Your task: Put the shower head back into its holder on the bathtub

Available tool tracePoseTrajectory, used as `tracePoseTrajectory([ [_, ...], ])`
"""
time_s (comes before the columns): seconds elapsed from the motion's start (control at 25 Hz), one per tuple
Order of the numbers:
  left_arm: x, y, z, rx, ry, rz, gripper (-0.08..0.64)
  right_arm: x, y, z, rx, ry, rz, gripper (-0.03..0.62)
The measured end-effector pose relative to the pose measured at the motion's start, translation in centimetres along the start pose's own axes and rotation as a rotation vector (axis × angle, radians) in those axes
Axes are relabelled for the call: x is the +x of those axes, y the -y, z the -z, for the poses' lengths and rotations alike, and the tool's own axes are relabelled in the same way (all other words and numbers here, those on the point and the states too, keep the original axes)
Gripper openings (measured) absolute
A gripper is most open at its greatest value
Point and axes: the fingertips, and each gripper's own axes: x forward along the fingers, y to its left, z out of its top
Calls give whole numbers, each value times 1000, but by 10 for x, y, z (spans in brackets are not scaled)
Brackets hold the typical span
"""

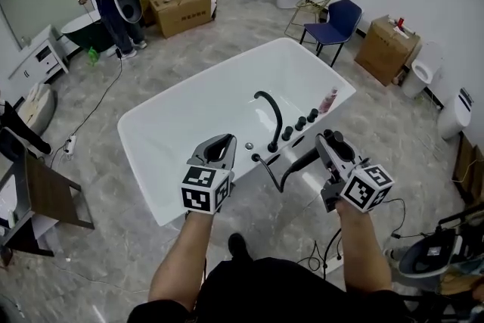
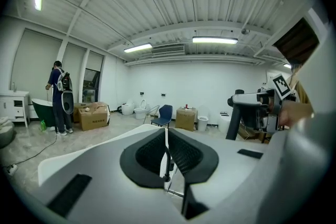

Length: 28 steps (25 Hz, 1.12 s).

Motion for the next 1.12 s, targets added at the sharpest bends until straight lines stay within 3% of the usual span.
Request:
tracePoseTrajectory([
  [0.64,45,-57,-6,-13,-11,19,31,77,11,-6,-1,-27,5,141],
  [1.12,95,-70,-5,-61,-38,-84,30,119,45,-11,22,-70,-131,141],
])
